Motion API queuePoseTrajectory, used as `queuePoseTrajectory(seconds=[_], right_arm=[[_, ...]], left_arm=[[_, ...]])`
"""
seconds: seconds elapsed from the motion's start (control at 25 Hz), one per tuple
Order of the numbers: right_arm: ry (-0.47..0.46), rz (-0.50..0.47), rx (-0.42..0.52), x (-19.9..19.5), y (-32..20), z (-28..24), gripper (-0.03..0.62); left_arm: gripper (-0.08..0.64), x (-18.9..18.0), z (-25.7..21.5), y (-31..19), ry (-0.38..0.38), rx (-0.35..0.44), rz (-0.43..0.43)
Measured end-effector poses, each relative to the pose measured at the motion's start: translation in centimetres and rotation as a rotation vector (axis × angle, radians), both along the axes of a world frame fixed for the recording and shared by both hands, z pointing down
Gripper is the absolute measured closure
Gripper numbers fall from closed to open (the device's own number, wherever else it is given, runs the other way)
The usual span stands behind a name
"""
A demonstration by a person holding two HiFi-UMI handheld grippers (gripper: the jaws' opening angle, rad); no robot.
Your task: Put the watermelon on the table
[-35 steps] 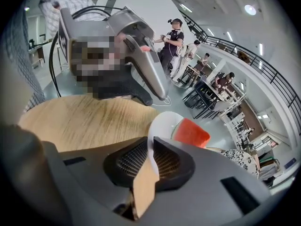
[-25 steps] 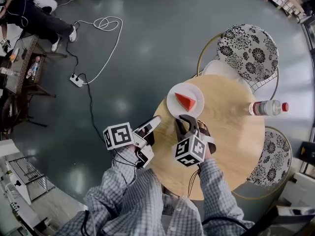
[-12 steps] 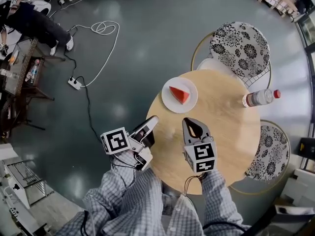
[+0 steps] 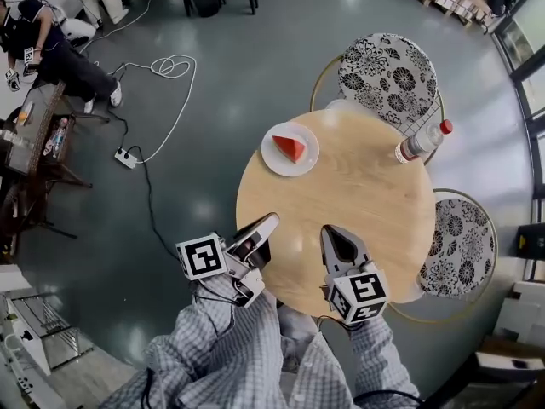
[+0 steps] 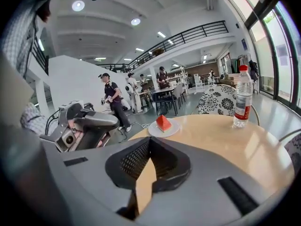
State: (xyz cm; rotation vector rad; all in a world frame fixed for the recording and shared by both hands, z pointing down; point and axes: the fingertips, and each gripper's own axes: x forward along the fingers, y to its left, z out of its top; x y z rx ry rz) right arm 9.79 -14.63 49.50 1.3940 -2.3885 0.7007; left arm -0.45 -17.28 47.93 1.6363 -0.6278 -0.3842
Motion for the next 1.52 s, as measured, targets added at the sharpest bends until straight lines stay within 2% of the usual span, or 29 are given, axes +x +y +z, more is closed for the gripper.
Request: queuePoseTrajectory(seconds=[0.28, 0.44, 0.6, 0.76, 1.0, 1.2, 1.4, 1.52], right_arm=[[-0.120, 0.104, 0.031, 3.1, 5.4, -3.5, 0.584], [-0.120, 0.121, 0.063, 4.9, 8.8, -4.8, 0.584], [-0.132, 0.150, 0.075, 6.2, 11.8, -5.4, 0.584], [-0.184, 0.189, 0.100, 6.4, 14.0, -6.3, 0.584], [-0.240, 0.198, 0.147, 5.5, 17.0, -8.5, 0.584], [-0.329, 0.242, 0.144, 5.2, 18.5, -9.8, 0.584], [-0.315, 0.281, 0.168, 5.2, 18.7, -11.0, 0.584], [-0.317, 0.315, 0.181, 5.3, 18.6, -12.1, 0.584]], left_arm=[[0.554, 2.0, -2.4, 5.8, 0.004, 0.031, 0.044], [0.554, 2.9, -3.8, 9.1, -0.014, 0.057, 0.070], [0.554, 3.3, -5.3, 12.3, 0.002, 0.090, 0.064], [0.554, 3.1, -6.1, 15.2, 0.001, 0.121, 0.059], [0.554, 2.0, -7.8, 18.7, 0.003, 0.158, 0.035], [0.554, 1.2, -8.7, 20.1, 0.017, 0.173, 0.048], [0.554, 1.0, -10.0, 20.0, 0.026, 0.199, 0.097], [0.554, 1.3, -10.6, 19.4, -0.015, 0.240, 0.153]])
